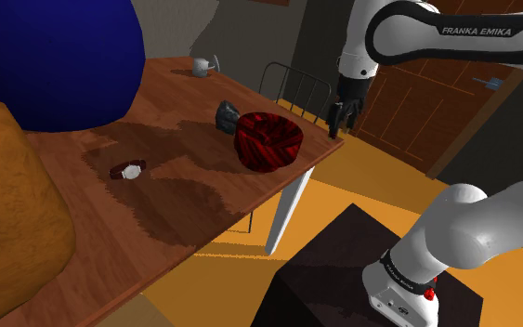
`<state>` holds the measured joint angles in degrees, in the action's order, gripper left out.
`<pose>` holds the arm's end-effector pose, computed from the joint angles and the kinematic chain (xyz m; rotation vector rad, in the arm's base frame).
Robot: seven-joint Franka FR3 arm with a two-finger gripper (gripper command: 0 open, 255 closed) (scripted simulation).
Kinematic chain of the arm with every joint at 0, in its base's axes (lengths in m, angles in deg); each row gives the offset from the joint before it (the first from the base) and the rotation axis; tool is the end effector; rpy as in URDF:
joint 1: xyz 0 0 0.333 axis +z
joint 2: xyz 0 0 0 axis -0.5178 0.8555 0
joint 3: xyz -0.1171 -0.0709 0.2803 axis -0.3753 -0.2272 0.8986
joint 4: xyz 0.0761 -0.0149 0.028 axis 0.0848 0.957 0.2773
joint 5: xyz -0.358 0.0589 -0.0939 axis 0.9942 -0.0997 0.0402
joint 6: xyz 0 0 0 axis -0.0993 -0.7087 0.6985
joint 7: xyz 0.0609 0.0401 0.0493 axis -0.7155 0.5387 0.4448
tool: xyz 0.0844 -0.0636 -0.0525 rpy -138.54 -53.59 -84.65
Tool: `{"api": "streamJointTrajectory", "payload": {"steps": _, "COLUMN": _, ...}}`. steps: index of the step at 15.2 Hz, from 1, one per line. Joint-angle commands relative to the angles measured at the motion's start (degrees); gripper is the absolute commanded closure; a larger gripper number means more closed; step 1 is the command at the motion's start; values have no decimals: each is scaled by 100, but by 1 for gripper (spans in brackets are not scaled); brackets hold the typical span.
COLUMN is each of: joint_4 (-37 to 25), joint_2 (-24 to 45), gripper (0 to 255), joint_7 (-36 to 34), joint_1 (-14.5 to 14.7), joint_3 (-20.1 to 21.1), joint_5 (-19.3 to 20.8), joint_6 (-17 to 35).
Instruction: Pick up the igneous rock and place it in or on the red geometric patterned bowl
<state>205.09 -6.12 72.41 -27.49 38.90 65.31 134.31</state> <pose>0.3479 0.0106 0.5209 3.0417 -0.0223 -0.2194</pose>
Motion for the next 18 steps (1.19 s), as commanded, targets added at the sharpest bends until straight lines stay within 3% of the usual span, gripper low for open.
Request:
{"api": "streamJointTrajectory", "payload": {"steps": 1, "joint_4": -273, "joint_2": 362, "gripper": 0, "joint_7": 51, "joint_1": 91, "joint_3": 54, "joint_5": -60, "joint_6": 189}}
{"api": "streamJointTrajectory", "payload": {"steps": 9, "joint_4": -1387, "joint_2": 1746, "gripper": 0, "joint_7": 310, "joint_1": 375, "joint_3": 243, "joint_5": -207, "joint_6": 844}}
{"api": "streamJointTrajectory", "payload": {"steps": 18, "joint_4": -3021, "joint_2": 3264, "gripper": 0, "joint_7": 578, "joint_1": 654, "joint_3": 511, "joint_5": -253, "joint_6": 1164}}
